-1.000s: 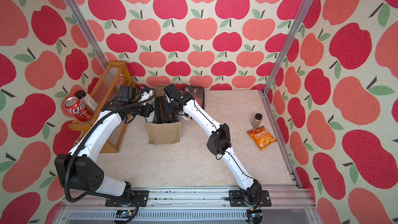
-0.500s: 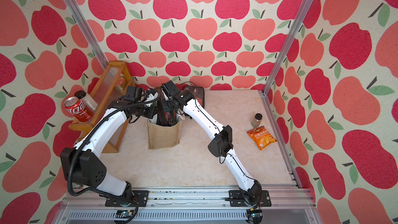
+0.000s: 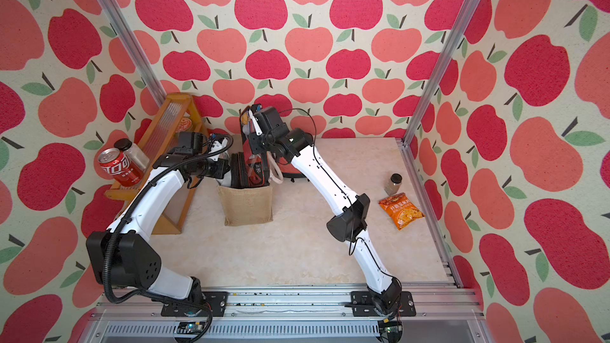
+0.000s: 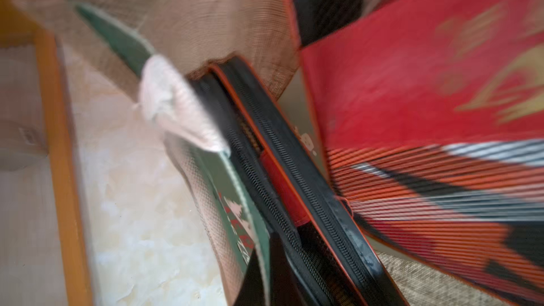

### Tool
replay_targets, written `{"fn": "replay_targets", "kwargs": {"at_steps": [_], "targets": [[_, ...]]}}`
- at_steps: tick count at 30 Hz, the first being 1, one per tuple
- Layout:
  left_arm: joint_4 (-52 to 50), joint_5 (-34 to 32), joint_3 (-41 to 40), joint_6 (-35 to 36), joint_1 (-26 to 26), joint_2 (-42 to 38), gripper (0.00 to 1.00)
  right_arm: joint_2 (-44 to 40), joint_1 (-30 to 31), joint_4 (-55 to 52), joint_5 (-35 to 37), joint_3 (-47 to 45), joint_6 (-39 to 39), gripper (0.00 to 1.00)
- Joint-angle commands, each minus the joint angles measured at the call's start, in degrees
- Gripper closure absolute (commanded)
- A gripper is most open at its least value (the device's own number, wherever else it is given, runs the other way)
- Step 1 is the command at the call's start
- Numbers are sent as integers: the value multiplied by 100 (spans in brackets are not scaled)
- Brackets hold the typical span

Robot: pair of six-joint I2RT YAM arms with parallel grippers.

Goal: Remove the ping pong set from the canvas bag
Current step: Pick up the ping pong set from the canvas bag, then place the ping pong set at the center of the board.

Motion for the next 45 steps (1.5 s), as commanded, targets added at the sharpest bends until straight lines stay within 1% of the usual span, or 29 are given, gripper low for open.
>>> {"fn": "replay_targets", "kwargs": {"at_steps": [1, 8, 11, 14, 18, 23, 31, 34, 38, 41, 45], "targets": [[164, -94, -110, -26, 149, -129, 100, -783, -126, 999, -24, 178, -7, 100], [-6, 185, -72, 190, 147, -112, 100, -936, -227, 1224, 129, 142, -61, 100], [-118, 493, -33, 303, 144, -90, 100, -1057, -299, 1186, 295, 105, -196, 100], [-187, 736, -46, 395, 92, -81, 100, -1294, -433, 1206, 445, -155, -291, 100], [-300, 853, -17, 564, -70, -46, 100, -1561, -702, 1147, 545, -489, -324, 100], [-367, 663, 61, 660, -278, 78, 100, -1733, -1221, 711, 519, -751, -148, 100], [-400, 301, 159, 660, -208, 289, 100, -2338, -1888, 954, 303, -2150, 35, 100], [-476, 210, 268, 675, -107, 369, 100, -2388, -2191, 919, 76, -2470, 115, 100], [-499, 330, 332, 711, 111, 398, 100, -2210, -2710, 533, -401, -2428, 206, 100], [-484, 367, 357, 721, 223, 413, 100, -1995, -3111, 334, -967, -2395, 277, 100], [-467, 358, 345, 706, 283, 412, 100, -1775, -3440, 361, -1574, -2535, 283, 100]]}}
